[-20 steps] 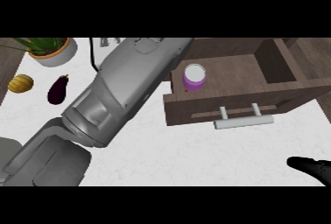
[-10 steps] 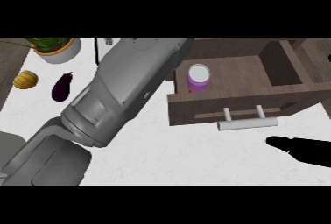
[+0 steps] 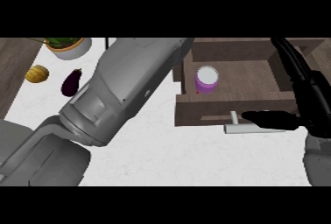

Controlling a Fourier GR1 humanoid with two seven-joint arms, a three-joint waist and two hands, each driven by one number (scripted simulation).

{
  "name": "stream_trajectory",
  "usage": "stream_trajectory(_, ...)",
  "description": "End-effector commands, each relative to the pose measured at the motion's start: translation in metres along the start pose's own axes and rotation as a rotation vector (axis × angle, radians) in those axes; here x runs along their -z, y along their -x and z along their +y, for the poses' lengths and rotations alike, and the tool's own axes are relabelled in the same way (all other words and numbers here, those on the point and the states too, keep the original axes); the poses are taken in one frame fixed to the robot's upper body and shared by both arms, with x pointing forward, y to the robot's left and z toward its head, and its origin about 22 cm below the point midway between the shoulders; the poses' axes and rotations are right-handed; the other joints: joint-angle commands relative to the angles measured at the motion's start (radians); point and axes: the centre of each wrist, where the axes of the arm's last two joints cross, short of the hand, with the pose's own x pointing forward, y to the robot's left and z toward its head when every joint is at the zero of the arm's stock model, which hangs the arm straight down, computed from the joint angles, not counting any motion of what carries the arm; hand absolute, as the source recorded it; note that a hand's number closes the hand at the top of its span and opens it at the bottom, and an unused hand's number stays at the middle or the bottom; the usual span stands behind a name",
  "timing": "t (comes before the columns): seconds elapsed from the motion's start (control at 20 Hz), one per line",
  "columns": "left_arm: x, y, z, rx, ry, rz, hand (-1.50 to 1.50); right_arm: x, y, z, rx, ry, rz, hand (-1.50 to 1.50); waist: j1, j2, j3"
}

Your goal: Pick up the can, place it into the drawer and close the drawer

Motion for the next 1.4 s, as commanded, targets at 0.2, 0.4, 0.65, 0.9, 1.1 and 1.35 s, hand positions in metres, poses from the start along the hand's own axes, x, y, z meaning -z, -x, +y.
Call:
stream_trajectory(0.2, 0.004, -0.011, 0.004, 0.015, 0.014, 0.002, -1.50, 0.025, 0.017, 0.064, -0.217, -0.080, 0.002, -1.50, 0.025, -0.005, 0.000)
stream_trajectory(0.4, 0.009, 0.003, 0.018, -0.017, 0.000, 0.010, -1.50, 0.042, 0.031, 0.092, -0.251, -0.100, -0.004, -1.50, 0.044, -0.007, -0.001)
stream_trajectory(0.65, 0.018, -0.008, 0.041, 0.003, -0.034, 0.017, -1.50, 0.049, 0.047, 0.115, -0.292, -0.082, -0.007, -1.50, 0.042, -0.015, -0.001)
stream_trajectory(0.9, 0.017, 0.002, 0.049, -0.007, 0.002, 0.033, -1.50, 0.080, 0.055, 0.126, -0.351, 0.016, 0.045, -1.50, 0.081, -0.017, -0.001)
stream_trajectory(1.1, 0.018, 0.023, 0.067, 0.021, -0.024, 0.039, -1.50, 0.092, 0.054, 0.138, -0.368, 0.087, 0.044, -1.50, 0.088, -0.014, -0.001)
stream_trajectory(1.35, 0.019, -0.001, 0.073, 0.018, -0.021, 0.011, -1.50, 0.123, 0.050, 0.129, -0.406, 0.123, 0.051, -1.50, 0.106, -0.009, -0.001)
